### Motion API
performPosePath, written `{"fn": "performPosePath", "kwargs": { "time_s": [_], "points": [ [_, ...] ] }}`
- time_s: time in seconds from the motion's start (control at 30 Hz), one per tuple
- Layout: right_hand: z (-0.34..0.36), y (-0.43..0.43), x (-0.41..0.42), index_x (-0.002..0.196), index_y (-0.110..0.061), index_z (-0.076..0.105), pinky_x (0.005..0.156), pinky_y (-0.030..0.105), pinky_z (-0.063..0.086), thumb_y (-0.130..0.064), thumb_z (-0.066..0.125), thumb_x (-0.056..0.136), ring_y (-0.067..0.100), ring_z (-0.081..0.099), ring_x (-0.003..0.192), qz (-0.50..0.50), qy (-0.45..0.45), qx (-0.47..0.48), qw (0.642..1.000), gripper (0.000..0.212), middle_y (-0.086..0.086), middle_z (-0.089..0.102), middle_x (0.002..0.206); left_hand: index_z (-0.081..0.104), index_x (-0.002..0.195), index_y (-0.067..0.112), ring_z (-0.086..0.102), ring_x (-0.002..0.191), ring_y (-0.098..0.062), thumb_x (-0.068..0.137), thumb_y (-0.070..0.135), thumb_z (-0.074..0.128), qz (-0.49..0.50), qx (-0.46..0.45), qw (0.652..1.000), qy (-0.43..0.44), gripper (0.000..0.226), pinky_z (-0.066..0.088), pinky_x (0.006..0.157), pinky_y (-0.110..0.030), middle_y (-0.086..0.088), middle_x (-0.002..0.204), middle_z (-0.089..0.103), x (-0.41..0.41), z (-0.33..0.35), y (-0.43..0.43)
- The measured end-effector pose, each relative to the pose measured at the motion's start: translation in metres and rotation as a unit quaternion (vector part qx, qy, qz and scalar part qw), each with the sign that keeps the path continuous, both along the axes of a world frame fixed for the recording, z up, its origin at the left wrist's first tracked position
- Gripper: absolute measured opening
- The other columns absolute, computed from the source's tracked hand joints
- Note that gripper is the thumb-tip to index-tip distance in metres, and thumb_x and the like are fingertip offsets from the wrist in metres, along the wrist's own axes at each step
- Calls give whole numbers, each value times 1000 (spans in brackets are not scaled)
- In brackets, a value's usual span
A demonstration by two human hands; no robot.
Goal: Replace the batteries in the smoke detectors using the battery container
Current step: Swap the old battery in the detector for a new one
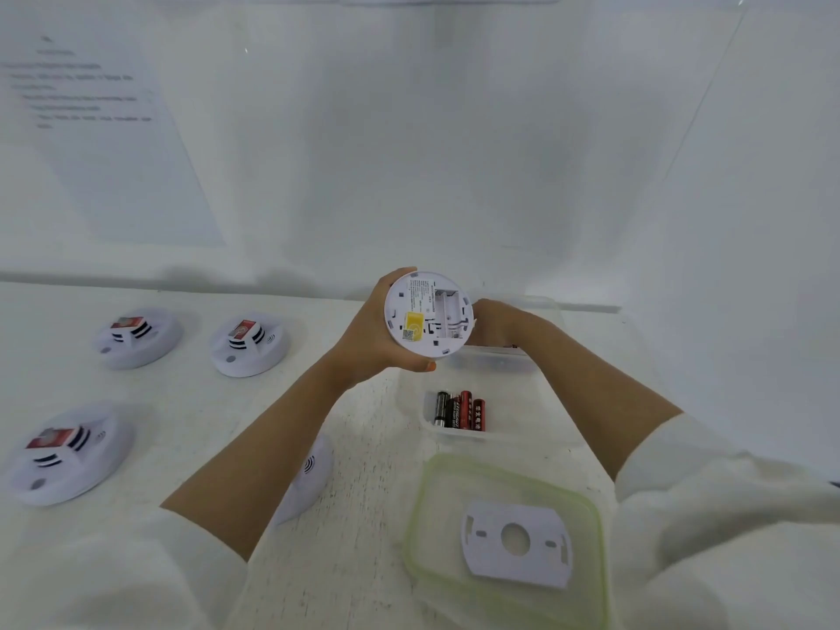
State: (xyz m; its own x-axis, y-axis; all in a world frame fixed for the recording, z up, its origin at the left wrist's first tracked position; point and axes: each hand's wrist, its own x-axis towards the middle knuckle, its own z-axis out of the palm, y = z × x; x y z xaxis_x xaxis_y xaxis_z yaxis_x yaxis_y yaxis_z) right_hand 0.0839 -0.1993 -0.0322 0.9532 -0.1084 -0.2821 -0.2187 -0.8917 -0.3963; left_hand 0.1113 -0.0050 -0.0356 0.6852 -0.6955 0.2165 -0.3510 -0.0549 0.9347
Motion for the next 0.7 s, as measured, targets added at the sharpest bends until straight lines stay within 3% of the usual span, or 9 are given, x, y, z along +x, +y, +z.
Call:
{"fn": "performPosePath", "kwargs": {
  "time_s": [0.07,0.2,0.33,0.43,0.5,0.57,0.63,0.7],
  "points": [
    [-1,1,2,115,-9,61,80,27,39,-27,60,88,17,49,89,14,2,-20,1000,33,7,62,107,30,132,23,49,110,10,45,4,81,0,1,1000,-3,102,50,82,-16,9,127,44,2,0,-2],
    [0,4,2,112,-7,61,76,26,41,-23,61,87,19,52,87,21,-34,-40,998,29,12,64,111,30,133,22,49,109,11,45,5,81,0,1,1000,-12,103,49,83,-14,10,125,44,3,1,-4],
    [7,6,-3,106,-4,62,70,25,38,-17,63,85,18,52,81,39,-74,-39,996,25,12,64,100,30,133,21,49,110,10,46,5,81,-5,-2,1000,-13,103,49,83,-14,9,126,44,1,2,-4],
    [11,1,-10,95,-7,62,63,22,39,-8,72,74,10,51,64,-26,-144,33,989,24,4,61,83,30,132,23,49,108,11,46,4,81,-3,-8,1000,-11,102,49,81,-13,11,125,45,-2,7,-1],
    [18,-7,-17,89,-11,59,67,25,45,-3,77,67,13,57,63,-134,-232,161,950,30,9,66,79,31,131,24,50,106,12,46,2,80,-1,-13,1000,-4,101,49,79,-14,13,123,46,-5,9,2],
    [33,-12,-30,94,-10,61,71,25,50,-3,78,67,17,62,69,-202,-346,228,887,32,10,67,81,31,131,25,51,106,9,46,2,80,-1,-20,1000,8,101,51,78,-16,12,123,47,-8,10,4],
    [51,-9,-47,94,-7,64,68,16,51,-2,76,70,9,64,65,-203,-417,273,843,28,4,65,78,31,131,25,52,109,4,46,1,80,-5,-25,1000,14,102,52,78,-18,11,123,47,-13,10,4],
    [64,2,-65,91,-7,65,70,15,53,0,76,69,1,65,61,-148,-419,302,844,26,0,65,77,31,132,23,52,109,1,45,0,80,-11,-27,999,14,102,52,78,-19,9,123,47,-19,12,2]
  ]
}}
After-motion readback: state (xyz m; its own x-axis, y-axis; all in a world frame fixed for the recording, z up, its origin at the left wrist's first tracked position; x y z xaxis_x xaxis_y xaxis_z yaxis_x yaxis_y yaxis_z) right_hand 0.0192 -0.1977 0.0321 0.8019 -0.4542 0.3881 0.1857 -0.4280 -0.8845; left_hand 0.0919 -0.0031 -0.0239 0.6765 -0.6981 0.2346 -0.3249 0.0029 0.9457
